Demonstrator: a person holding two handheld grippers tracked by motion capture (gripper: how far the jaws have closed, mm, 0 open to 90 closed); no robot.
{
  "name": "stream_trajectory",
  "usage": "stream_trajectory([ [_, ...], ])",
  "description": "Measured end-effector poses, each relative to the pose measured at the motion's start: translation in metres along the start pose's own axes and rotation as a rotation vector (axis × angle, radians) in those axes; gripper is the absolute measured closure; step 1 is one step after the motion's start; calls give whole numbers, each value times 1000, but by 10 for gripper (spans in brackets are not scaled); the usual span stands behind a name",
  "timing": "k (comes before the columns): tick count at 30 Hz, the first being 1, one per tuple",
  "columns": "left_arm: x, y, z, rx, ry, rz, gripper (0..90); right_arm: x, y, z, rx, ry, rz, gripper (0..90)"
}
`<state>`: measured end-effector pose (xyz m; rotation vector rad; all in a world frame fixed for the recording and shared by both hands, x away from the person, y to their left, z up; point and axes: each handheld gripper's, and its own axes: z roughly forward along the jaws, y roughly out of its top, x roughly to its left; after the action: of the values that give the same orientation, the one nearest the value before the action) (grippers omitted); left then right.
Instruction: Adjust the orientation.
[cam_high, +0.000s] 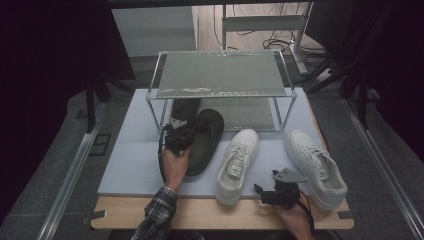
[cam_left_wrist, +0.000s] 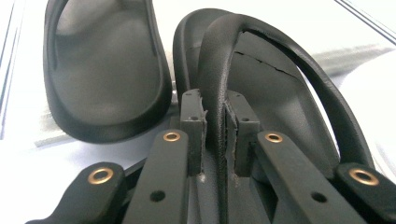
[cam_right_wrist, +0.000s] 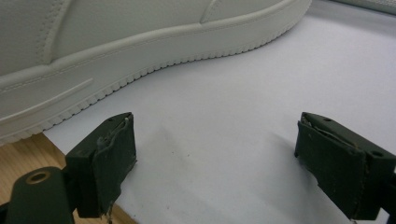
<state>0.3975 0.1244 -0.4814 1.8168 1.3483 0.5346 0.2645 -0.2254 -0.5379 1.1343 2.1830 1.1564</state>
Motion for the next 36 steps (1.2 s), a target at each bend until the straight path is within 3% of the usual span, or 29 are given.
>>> stream_trajectory([
  [11, -2, 1, 17, -13, 61, -36, 796, 0, 0, 0, 0, 2, 0, 127],
  [14, -1, 1, 19, -8, 59, -39, 789, 0, 0, 0, 0, 2, 0, 127],
  [21, 5, 2, 7, -18, 4, -33, 765, 0, 0, 0, 0, 2, 0, 127],
  [28, 9, 4, -17, -22, -54, 28, 826, 0, 0, 0, -2, 1, -2, 127],
  [34, 10, -5, -31, -3, -153, 68, 893, 0, 0, 0, 0, 1, -2, 127],
  [36, 9, -10, -35, 5, -167, 88, 894, 0, 0, 0, 0, 1, -1, 127],
])
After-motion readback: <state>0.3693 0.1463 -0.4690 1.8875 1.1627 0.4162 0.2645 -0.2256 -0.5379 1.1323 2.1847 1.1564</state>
